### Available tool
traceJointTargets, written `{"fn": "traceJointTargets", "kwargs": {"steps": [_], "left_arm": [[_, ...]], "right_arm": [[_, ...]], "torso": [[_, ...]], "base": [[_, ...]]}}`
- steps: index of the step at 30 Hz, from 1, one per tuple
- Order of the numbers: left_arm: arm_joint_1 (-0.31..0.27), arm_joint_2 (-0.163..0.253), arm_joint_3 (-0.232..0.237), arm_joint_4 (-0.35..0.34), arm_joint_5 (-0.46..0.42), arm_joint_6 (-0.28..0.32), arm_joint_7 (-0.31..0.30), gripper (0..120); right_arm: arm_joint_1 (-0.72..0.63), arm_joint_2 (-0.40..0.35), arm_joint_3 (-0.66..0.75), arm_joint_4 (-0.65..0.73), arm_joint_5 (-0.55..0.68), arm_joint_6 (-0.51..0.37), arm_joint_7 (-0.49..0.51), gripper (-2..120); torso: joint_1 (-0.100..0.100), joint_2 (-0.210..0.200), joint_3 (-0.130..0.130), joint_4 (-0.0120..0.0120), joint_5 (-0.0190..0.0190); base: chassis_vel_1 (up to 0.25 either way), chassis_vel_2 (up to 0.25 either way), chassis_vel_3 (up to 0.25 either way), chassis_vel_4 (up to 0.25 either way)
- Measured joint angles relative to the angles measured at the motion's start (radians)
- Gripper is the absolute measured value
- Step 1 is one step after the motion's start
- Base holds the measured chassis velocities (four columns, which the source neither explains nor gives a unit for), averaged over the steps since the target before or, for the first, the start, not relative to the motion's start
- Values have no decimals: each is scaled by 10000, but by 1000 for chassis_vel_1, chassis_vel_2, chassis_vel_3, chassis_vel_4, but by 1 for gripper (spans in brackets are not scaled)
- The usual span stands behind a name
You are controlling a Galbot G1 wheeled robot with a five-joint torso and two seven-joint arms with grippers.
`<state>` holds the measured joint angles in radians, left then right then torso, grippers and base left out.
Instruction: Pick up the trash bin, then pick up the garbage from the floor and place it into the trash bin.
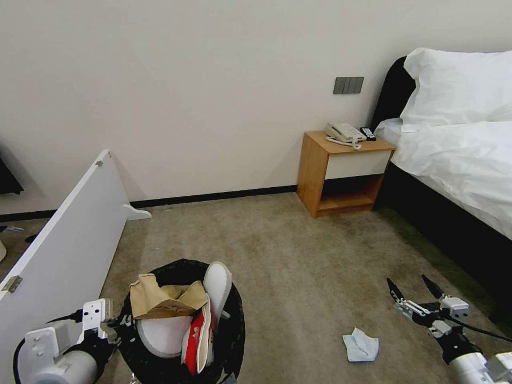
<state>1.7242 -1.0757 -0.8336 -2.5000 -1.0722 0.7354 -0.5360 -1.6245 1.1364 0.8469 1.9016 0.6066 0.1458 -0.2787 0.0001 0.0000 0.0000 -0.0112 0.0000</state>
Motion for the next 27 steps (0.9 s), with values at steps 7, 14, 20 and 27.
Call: {"fn": "traceJointTargets", "kwargs": {"steps": [7, 14, 20, 27], "left_arm": [[59, -14, -48, 0, 3, 0, -2, 1], [250, -100, -145, 0, 102, 0, -4, 1], [321, -127, -198, 0, 136, 0, -7, 1], [303, -68, -227, 0, 113, 0, -9, 1]], "right_arm": [[43, -484, -372, -82, -455, 16, 595, 100], [121, -1515, -1212, -739, -678, -1320, 944, 100], [579, -1848, -2188, -1640, -842, -1872, 1089, 100], [1096, -1766, -2946, -2970, -1281, -2134, 1258, 100]], "torso": [[0, 0, 0, 0, 0], [0, 0, 0, -1, 0], [0, 0, 0, 3, 2], [0, 0, 0, -2, 0]], "base": [[0, 0, 0, 0], [0, 0, 0, 0], [0, 0, 0, 0], [0, 0, 0, 0]]}}
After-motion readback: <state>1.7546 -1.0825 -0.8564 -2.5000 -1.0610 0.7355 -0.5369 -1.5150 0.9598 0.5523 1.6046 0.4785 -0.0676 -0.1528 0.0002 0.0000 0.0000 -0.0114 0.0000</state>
